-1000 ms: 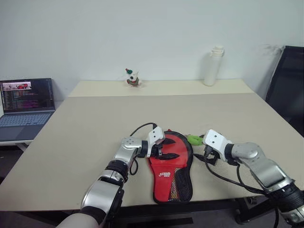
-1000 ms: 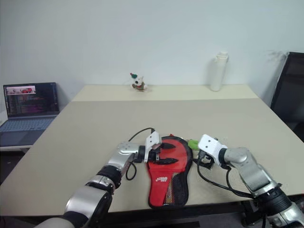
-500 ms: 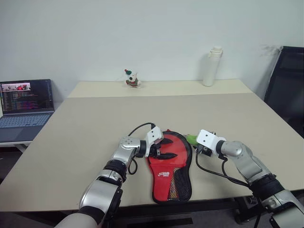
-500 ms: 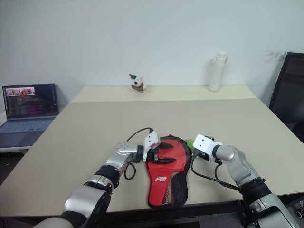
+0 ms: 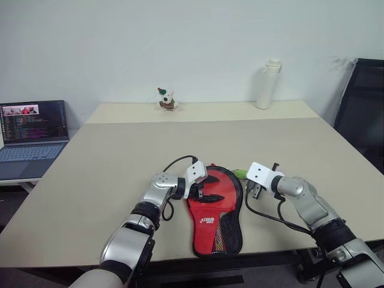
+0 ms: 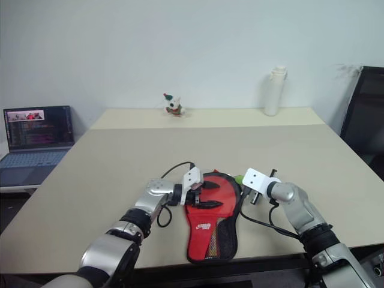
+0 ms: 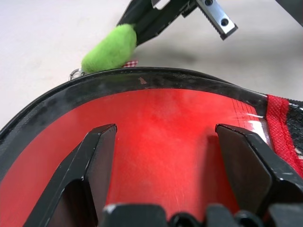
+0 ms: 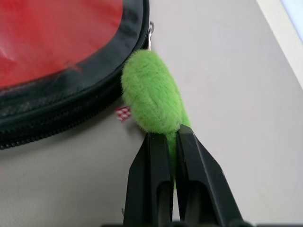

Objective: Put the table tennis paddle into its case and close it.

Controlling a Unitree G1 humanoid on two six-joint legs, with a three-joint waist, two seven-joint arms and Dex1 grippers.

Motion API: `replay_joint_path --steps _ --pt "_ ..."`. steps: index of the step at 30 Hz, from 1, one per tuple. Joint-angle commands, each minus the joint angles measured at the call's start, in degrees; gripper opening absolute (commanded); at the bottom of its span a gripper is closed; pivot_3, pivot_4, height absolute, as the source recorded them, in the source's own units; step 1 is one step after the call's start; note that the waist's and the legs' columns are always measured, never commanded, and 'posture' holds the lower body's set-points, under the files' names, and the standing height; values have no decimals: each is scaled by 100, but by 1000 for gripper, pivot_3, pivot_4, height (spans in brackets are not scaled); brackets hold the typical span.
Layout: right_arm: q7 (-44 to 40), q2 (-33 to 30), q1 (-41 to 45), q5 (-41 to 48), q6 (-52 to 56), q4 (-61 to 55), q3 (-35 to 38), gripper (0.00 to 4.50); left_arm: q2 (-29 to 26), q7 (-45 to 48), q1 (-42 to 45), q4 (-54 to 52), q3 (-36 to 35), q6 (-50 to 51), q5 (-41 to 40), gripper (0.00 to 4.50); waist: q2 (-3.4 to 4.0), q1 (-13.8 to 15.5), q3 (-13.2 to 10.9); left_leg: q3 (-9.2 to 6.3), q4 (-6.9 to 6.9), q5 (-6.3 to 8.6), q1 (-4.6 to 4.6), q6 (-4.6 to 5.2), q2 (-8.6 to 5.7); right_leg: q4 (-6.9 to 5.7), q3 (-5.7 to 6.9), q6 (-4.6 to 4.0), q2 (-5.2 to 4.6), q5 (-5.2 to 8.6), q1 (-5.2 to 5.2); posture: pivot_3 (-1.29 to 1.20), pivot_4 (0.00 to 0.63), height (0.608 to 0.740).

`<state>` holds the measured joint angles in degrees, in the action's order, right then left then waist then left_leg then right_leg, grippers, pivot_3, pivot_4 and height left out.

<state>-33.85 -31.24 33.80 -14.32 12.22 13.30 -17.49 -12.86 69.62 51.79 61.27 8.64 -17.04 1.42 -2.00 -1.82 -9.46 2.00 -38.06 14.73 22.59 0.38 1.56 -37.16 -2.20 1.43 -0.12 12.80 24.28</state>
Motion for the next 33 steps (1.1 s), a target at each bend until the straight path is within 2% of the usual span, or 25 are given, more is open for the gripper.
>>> replay_joint_path --steps 1,8,16,23,28,33 --pt "-92 -142 -142 93 236 -580 319 42 -81 68 -203 284 350 -167 409 3639 0 3 2 -1 0 0 0 0 0 0 1 0 0 0 -2 0 150 740" --pt "-496 -547 -930 242 981 -1762 679 42 -11 -101 -200 512 565 -475 686 3639 10 18 19 -2 0 0 -15 0 -1 2 2 4 0 3 -17 0 150 740" --pt "-965 -1190 -2261 565 1700 -3391 1153 42 145 -256 -180 677 590 -490 695 3639 27 78 63 -6 -1 0 -20 0 -4 6 6 7 -4 5 -27 0 150 740" --pt "-1939 -1893 -4067 1540 2477 -5465 1692 42 213 -251 -245 716 614 -516 738 3639 26 151 104 -9 4 2 -22 -2 -4 15 9 8 -2 10 -30 0 150 740" --pt "-2176 -2213 -4654 2010 2799 -6103 1910 42 229 -253 -267 725 615 -508 755 3639 4 150 113 -11 6 5 -74 -5 0 21 17 -15 -5 26 -75 0 150 740" --pt "-2374 -2408 -5267 2548 3094 -6621 2224 42 212 -261 -308 721 629 -524 784 3639 0 169 121 -14 8 11 -79 -16 6 27 21 -17 -9 37 -84 0 150 740"
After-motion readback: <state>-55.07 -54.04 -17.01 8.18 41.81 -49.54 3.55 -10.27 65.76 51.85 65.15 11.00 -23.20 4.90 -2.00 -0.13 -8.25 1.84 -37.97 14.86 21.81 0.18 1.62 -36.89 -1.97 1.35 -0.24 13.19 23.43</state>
